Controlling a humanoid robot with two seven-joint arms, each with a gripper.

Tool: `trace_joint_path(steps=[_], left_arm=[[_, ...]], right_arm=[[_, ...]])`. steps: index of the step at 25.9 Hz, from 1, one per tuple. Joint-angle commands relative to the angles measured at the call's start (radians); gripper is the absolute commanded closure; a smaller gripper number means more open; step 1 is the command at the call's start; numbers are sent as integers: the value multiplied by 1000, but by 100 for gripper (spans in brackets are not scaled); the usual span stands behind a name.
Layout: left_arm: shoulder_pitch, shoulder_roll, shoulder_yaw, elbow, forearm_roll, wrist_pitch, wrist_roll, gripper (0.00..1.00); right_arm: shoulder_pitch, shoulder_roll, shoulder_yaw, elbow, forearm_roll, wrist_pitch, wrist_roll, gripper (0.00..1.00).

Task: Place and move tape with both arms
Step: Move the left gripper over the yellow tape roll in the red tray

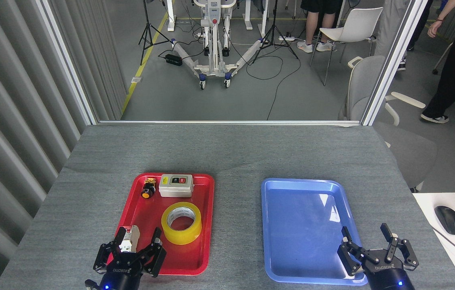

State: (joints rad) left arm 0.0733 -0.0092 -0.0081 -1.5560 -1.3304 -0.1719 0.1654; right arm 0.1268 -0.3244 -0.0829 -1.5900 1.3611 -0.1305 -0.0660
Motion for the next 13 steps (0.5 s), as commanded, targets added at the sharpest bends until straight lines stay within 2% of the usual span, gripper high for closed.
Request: trace_joint_path(steps=[1, 4, 7, 13], left_arm=[[-75, -17, -36, 45, -67, 22, -3, 0], [-176, -17, -50, 142, -158, 63, 2, 0], [-257, -17, -75, 280, -173, 112, 13, 0], [-340, -18, -122, 349, -168, 198, -4, 0]], right_arm=[[4, 2, 0, 1, -2, 2, 5, 0], [5, 4, 0, -1, -13, 3, 5, 0], [4, 1, 0, -1, -16, 6, 11, 0], [2, -8, -6, -1, -20, 17, 14, 0]])
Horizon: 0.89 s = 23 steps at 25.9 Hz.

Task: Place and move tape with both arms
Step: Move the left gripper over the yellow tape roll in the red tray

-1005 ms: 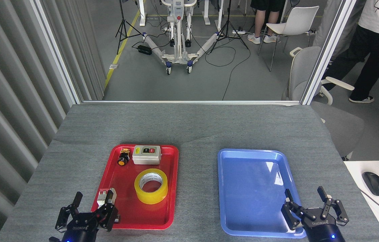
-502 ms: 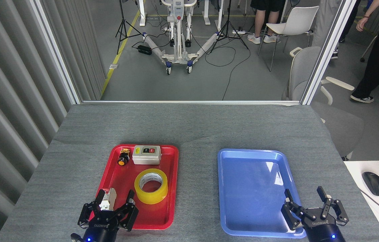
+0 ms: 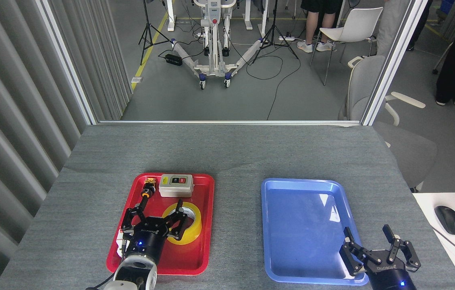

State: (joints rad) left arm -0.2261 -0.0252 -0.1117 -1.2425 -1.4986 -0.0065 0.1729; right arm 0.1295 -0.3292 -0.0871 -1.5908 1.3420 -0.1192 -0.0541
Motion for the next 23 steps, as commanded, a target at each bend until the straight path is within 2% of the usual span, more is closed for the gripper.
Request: trace_joint_path(steps=[1, 7, 14, 16, 19, 23], left_arm=[[-52, -1, -20, 38, 6, 40, -19, 0], [-59, -1, -43, 61, 12, 40, -56, 0], [-118, -1, -71, 118, 17, 43, -64, 0], [-121, -1, -85, 115, 49, 43, -82, 0], [-137, -2, -83, 84, 90, 43, -259, 0], [-173, -1, -82, 61, 93, 46, -639, 0]], right_arm=[[-1, -2, -2, 0, -1, 21, 2, 0], [-1, 1, 4, 0, -3, 46, 2, 0], [-4, 10, 4, 3, -1, 58, 0, 0], [-2, 13, 4, 5, 2, 78, 0, 0], [-2, 13, 4, 6, 3, 95, 0, 0], [-5, 15, 3, 12, 3, 95, 0, 0]])
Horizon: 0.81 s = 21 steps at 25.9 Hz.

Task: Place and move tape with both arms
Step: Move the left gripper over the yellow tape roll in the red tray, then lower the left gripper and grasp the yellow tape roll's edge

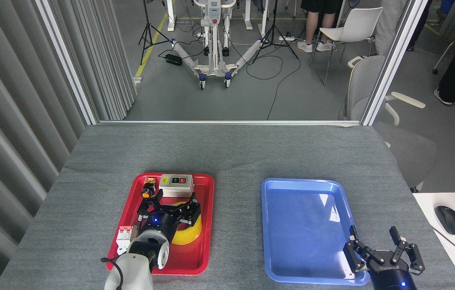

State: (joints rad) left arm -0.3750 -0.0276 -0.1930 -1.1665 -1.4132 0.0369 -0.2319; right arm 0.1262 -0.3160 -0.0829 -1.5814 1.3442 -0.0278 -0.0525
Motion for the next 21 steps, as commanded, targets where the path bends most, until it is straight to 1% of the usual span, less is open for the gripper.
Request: trace_joint_path(steps=[1, 3, 4, 6, 13, 21], left_arm=[[-30, 2, 0, -15, 8, 8, -322, 0], [-48, 9, 0, -13, 8, 12, -474, 0], [-55, 12, 0, -12, 8, 12, -529, 0], [-65, 14, 0, -5, 7, 12, -586, 0], [-134, 52, 0, 70, 10, 12, -592, 0], [-180, 49, -6, 166, 10, 3, -590, 0]], right_arm=[[-2, 2, -1, 3, 1, 3, -1, 0], [-2, 8, -1, 3, 1, 5, -1, 0], [-2, 15, -1, 3, 3, 5, -1, 0], [-4, 28, -3, 3, 7, 6, -1, 0], [-2, 28, -8, 4, 7, 6, -1, 0], [-7, 26, -5, 6, 9, 5, -3, 0]])
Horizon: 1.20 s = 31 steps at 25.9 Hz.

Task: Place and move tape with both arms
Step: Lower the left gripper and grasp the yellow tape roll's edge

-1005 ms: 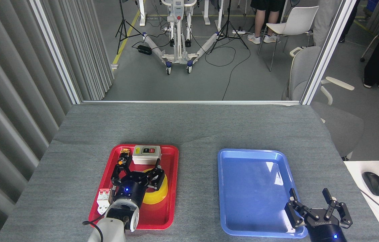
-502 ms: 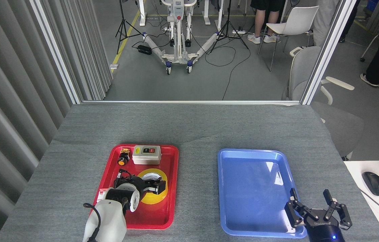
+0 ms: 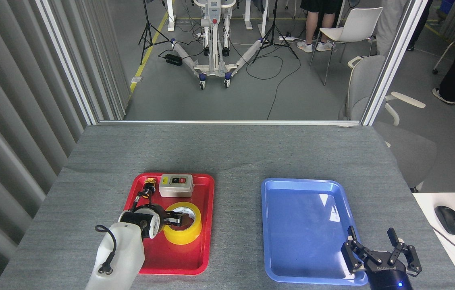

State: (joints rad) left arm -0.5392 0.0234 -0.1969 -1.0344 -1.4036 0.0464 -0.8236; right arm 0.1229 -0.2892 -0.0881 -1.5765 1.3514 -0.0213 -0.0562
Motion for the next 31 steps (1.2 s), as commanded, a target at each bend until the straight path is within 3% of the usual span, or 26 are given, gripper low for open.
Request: trace_joint_path(steps=[1, 5, 13, 19, 25, 31], left_arm=[[-21, -3, -4, 46, 0, -8, 3, 0], [-31, -7, -26, 77, 0, -10, 9, 1], [-48, -3, -47, 168, 5, -23, 170, 20], [-48, 3, -45, 168, 6, -42, 173, 28], [-48, 15, -45, 168, 8, -53, 172, 42], [-47, 43, -35, 160, 8, -171, 167, 56]], right_arm=[[-3, -1, 1, 1, 2, -2, 1, 0], [-3, 1, 2, 10, 2, -2, 1, 0], [-5, -4, 2, 13, 0, 0, 1, 0], [-5, -13, 2, 13, -8, 0, 1, 0], [-5, -10, 4, 13, -6, 0, 1, 0], [-3, -10, 4, 13, -6, 0, 1, 0]])
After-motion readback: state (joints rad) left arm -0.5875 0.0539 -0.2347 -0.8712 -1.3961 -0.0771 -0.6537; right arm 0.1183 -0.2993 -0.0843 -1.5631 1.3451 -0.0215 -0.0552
